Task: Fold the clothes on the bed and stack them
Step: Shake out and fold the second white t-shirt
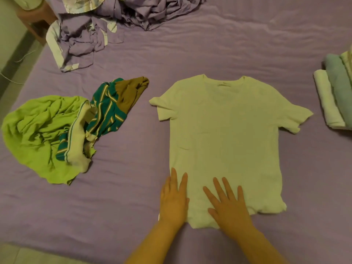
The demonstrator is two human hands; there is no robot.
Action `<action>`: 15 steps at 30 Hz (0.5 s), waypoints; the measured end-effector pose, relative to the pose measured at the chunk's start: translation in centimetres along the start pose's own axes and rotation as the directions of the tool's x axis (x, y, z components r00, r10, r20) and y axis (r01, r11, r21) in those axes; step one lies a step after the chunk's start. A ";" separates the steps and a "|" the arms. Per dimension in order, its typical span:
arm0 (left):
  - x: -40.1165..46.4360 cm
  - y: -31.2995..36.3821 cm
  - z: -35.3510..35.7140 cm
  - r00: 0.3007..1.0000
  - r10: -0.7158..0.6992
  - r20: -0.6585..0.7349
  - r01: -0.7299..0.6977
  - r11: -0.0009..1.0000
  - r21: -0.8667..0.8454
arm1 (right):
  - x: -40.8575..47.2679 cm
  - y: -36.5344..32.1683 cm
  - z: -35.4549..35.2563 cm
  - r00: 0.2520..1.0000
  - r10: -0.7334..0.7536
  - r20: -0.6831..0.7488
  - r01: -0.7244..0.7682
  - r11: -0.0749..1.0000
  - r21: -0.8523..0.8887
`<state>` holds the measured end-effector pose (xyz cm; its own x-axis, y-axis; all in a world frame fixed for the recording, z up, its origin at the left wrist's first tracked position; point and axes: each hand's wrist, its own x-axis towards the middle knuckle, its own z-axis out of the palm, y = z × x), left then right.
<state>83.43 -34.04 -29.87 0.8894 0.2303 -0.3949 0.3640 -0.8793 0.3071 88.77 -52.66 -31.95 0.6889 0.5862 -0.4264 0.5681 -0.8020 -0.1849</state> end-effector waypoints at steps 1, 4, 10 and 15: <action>-0.9 0.1 0.0 1.000 -0.024 -0.004 0.024 0.998 -0.051 | -1.1 0.2 0.3 1.000 -0.006 0.005 0.006 1.000 -0.003; -2.7 0.3 -0.3 0.982 -0.187 0.015 0.185 0.951 -0.246 | -3.9 0.5 1.1 0.999 -0.007 0.034 0.008 1.000 -0.017; -4.1 0.0 -1.8 0.927 -0.363 0.093 0.372 0.863 -0.342 | -4.6 -0.1 0.0 0.992 0.021 0.121 -0.015 0.999 -0.048; -4.9 -0.2 -3.7 0.930 -0.323 0.175 0.357 0.680 -0.641 | -4.5 -2.0 -2.1 0.969 -0.037 0.242 0.032 0.999 0.025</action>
<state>80.06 -33.46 -24.76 0.6612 0.4258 -0.6177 0.7419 -0.2486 0.6227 85.52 -53.48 -27.77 0.5376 0.5703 -0.6211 0.5784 -0.7854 -0.2206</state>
